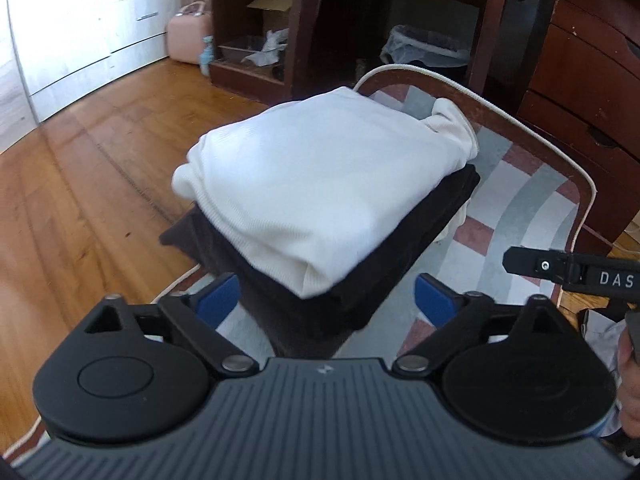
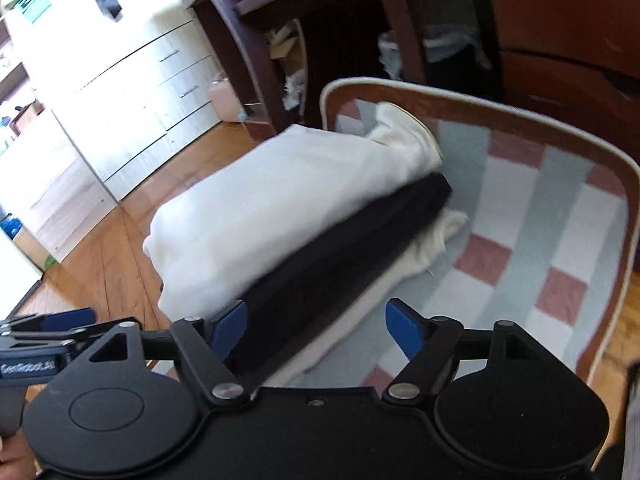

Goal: Fold clothes

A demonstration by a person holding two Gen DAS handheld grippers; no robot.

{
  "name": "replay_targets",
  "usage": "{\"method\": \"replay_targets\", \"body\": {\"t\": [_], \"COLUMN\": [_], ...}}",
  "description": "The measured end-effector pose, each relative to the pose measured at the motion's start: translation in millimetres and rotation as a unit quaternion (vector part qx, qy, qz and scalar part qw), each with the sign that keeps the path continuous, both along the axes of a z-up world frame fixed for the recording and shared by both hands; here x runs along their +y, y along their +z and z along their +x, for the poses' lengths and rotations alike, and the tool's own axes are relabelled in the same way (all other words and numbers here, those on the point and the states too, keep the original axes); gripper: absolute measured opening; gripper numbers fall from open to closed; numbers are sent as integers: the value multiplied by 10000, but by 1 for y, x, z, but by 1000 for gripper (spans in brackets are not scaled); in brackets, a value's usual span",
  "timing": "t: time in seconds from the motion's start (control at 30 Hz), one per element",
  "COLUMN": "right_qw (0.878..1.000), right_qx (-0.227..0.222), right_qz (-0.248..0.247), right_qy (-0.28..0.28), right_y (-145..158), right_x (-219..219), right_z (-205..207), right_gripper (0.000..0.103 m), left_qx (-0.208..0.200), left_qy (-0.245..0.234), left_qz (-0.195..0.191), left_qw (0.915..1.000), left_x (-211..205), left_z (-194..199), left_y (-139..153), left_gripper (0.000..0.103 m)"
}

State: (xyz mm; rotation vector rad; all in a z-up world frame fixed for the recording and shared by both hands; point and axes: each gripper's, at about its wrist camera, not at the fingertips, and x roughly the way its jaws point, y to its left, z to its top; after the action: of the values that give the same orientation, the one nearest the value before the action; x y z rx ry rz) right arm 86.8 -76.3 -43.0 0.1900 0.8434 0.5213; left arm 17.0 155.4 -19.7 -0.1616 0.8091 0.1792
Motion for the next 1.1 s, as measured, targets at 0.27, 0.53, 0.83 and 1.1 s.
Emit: {"method": "replay_targets", "body": {"t": [0.27,0.53,0.83,1.1], "right_qw": [9984,9975,9962,9936], "right_qx": [507,547,396,148], "right_qz": [102,-226,-646,-962], "right_qy": [227,389,439,565], "right_y": [-5,26,54,66], "right_x": [-9,-22,-41,-50], "right_z": [-15,-42,-65,-80], "right_gripper": [86,87,88,88], "left_qx": [327,382,641,712], "left_qy": [211,169,40,-91], "left_qz": [306,323,449,783], "left_qw": [9988,9986,9969,9943], "left_x": [-25,-53,-82,-110], "left_z": [-16,-24,-34,-42], "left_y": [13,35,46,49], "left_gripper": [102,103,103,103]}}
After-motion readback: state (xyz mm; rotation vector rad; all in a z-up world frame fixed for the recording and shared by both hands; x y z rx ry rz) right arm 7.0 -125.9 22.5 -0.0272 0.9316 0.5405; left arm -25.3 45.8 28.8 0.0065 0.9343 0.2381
